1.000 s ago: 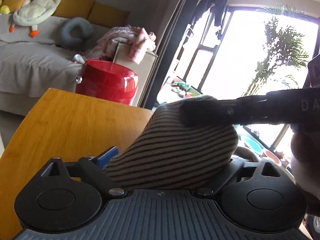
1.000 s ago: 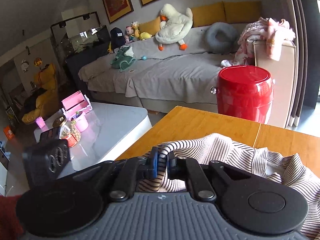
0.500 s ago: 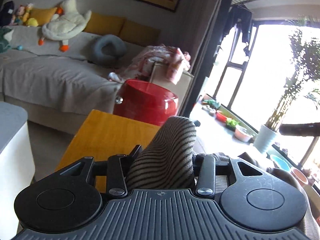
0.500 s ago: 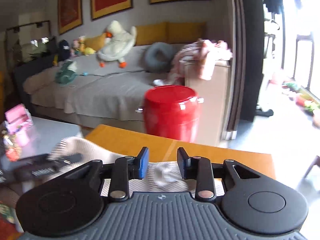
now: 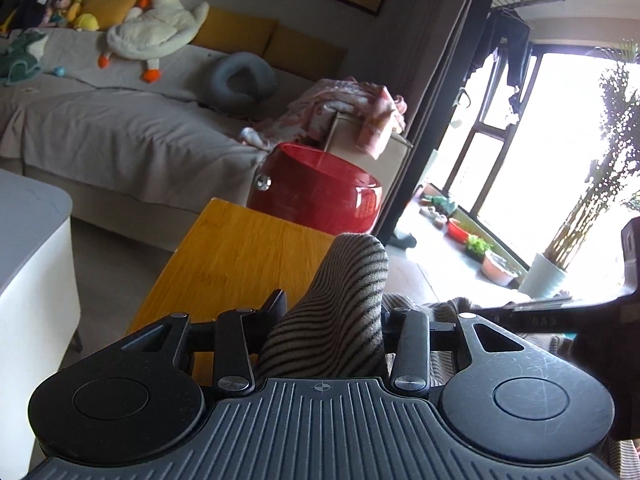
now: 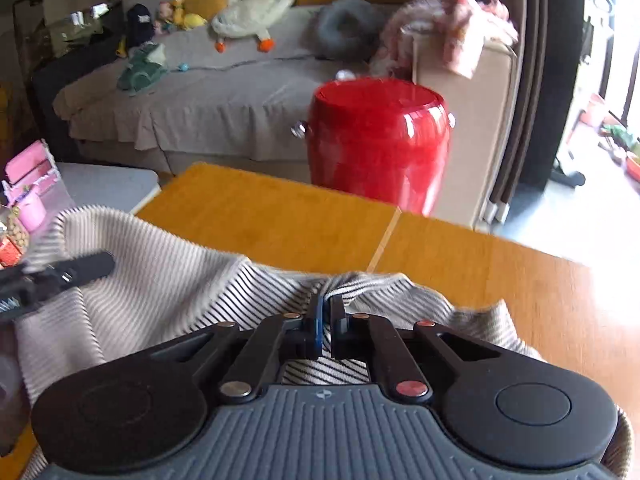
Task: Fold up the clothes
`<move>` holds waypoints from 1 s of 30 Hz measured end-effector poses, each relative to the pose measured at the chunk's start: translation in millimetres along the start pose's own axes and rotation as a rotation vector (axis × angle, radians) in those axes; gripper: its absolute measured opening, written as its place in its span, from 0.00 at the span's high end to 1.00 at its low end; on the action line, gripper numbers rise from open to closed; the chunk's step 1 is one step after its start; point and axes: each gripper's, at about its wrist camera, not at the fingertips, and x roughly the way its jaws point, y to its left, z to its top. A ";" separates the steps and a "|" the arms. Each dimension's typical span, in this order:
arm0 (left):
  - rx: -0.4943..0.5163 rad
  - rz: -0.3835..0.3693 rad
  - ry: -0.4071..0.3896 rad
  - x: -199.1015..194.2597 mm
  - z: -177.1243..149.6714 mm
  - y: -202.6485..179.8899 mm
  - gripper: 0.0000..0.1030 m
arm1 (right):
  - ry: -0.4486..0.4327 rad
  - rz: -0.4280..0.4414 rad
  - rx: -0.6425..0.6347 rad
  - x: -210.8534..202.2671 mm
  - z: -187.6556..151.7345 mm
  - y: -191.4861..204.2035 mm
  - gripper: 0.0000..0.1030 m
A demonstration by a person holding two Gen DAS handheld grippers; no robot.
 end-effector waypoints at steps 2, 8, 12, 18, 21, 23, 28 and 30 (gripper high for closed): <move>-0.016 0.001 0.008 2.1 0.0 2.7 0.56 | -0.063 0.011 -0.005 -11.5 13.5 3.8 0.98; -0.004 0.023 0.006 0.7 -2.5 3.1 0.54 | -0.012 -0.124 0.006 -5.7 3.3 -11.3 0.95; -0.011 0.025 0.010 0.5 -3.3 5.3 0.51 | -0.068 -0.147 0.129 -60.8 -25.2 -27.5 0.88; -0.028 0.006 0.010 -0.4 -4.0 8.7 0.51 | -0.114 -0.097 0.052 -176.2 -117.6 18.8 0.62; -0.050 -0.001 -0.005 -2.8 -5.0 11.3 0.50 | -0.104 -0.077 0.081 -210.2 -160.7 39.6 0.53; -0.052 0.000 -0.017 -5.0 -5.4 11.5 0.48 | -0.107 -0.112 0.087 -224.1 -186.7 55.8 0.45; -0.052 -0.015 -0.018 -7.3 -6.9 8.8 0.43 | -0.127 -0.305 -0.102 -236.7 -228.4 103.7 0.39; -0.050 -0.015 -0.018 -8.9 -8.1 6.9 0.40 | -0.120 -0.329 -0.108 -233.5 -233.0 102.9 0.34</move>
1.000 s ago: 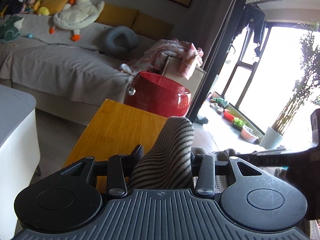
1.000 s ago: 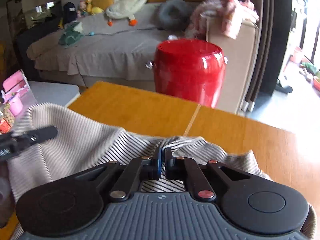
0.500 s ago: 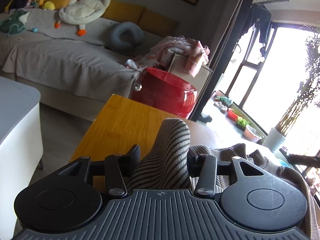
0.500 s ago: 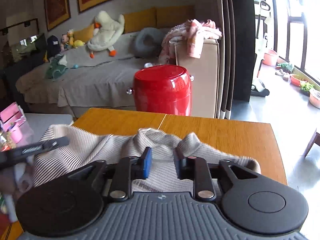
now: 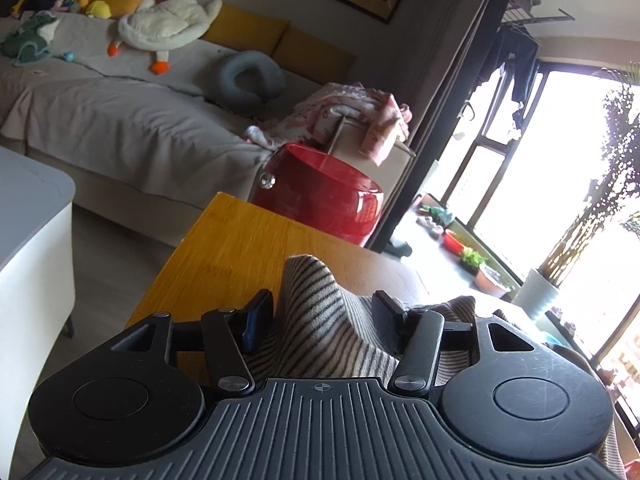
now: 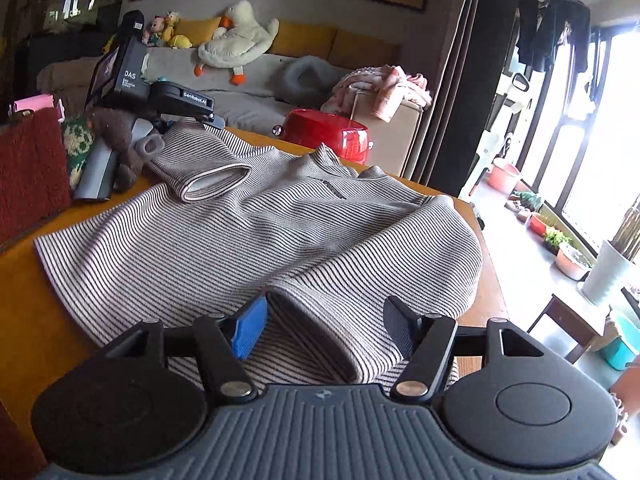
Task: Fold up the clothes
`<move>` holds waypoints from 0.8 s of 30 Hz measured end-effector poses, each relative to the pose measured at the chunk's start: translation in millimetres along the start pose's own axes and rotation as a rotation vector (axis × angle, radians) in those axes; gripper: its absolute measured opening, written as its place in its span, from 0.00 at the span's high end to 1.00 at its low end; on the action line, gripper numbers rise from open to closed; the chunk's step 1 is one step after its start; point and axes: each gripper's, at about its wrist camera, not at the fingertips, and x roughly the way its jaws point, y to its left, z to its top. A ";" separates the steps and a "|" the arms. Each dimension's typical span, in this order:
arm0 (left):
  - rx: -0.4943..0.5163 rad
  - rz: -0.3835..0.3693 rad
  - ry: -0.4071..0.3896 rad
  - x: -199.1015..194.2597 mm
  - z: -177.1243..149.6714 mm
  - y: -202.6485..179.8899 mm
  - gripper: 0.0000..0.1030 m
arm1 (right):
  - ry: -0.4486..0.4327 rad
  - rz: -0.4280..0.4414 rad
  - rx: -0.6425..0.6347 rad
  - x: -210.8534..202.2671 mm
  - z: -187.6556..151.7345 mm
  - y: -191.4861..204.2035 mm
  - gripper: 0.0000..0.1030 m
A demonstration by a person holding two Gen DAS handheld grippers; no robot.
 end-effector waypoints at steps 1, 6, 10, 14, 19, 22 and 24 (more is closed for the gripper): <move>-0.001 0.000 -0.002 -1.2 -0.8 -0.5 0.40 | 0.010 -0.008 0.005 3.3 -0.9 -1.0 0.34; -0.009 -0.002 -0.008 -6.6 -4.1 -2.1 0.34 | 0.053 -0.056 0.026 22.2 3.6 -0.3 0.34; -0.024 -0.006 -0.004 -7.2 -4.6 -0.1 0.33 | 0.048 -0.098 0.009 28.4 6.9 12.5 0.34; -0.038 0.009 -0.002 -6.7 -5.0 1.3 0.32 | 0.043 -0.101 0.014 29.4 6.6 14.2 0.30; -0.032 0.032 0.005 -6.1 -5.8 -2.7 0.29 | 0.026 -0.083 0.048 26.7 4.3 9.4 0.30; -0.029 0.042 0.004 -6.6 -6.7 -5.4 0.27 | -0.013 -0.041 0.123 17.6 0.0 -4.0 0.30; -0.034 0.046 -0.003 -8.2 -7.9 -5.7 0.25 | -0.038 0.005 0.162 11.1 -3.1 -13.7 0.31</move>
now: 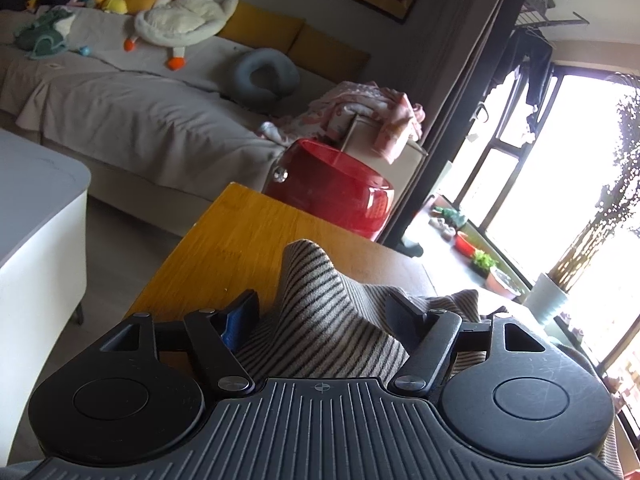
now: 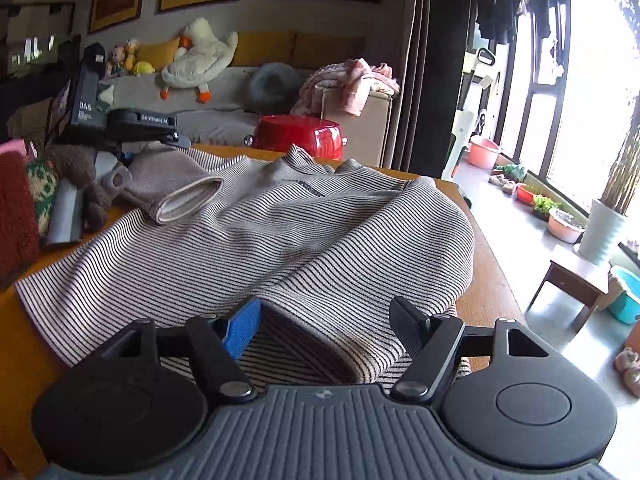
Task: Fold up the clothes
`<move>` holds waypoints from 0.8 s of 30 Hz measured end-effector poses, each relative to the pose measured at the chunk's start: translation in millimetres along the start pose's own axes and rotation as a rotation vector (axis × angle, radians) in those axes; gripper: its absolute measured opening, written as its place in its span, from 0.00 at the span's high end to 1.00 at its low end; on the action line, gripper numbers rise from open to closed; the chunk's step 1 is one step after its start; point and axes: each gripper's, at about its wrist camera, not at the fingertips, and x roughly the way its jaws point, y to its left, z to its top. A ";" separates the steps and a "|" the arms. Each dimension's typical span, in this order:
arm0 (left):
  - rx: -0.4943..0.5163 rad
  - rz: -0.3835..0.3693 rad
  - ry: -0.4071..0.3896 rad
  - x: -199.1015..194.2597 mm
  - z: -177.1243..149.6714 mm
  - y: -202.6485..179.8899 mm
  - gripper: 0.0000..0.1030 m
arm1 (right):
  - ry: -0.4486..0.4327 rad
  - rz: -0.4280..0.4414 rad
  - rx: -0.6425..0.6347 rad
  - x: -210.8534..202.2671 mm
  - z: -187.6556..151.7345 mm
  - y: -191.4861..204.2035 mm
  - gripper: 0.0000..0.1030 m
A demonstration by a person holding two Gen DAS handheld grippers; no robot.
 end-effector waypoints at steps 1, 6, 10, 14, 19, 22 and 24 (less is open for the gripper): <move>0.000 -0.001 -0.002 -0.5 -0.3 -0.1 0.25 | -0.001 0.014 -0.015 -3.2 0.0 -2.1 0.31; 0.025 0.025 -0.026 -4.4 -1.0 -5.3 0.24 | 0.013 0.046 -0.157 -13.9 8.1 -4.7 0.32; 0.034 -0.014 -0.046 -20.3 0.6 -18.5 0.19 | 0.075 0.071 -0.265 -1.6 13.3 -1.6 0.32; 0.030 -0.072 -0.103 -51.6 12.9 -31.0 0.12 | 0.145 0.136 -0.342 14.0 12.8 7.0 0.48; -0.008 -0.248 -0.116 -79.7 16.9 -52.2 0.08 | 0.180 0.188 -0.194 33.7 37.4 -17.7 0.88; 0.040 -0.351 -0.042 -76.3 -1.6 -73.5 0.07 | 0.140 0.147 -0.003 38.7 69.3 -62.5 0.90; 0.089 -0.395 0.018 -69.4 -20.9 -87.2 0.07 | 0.068 0.085 0.128 33.4 94.3 -101.6 0.90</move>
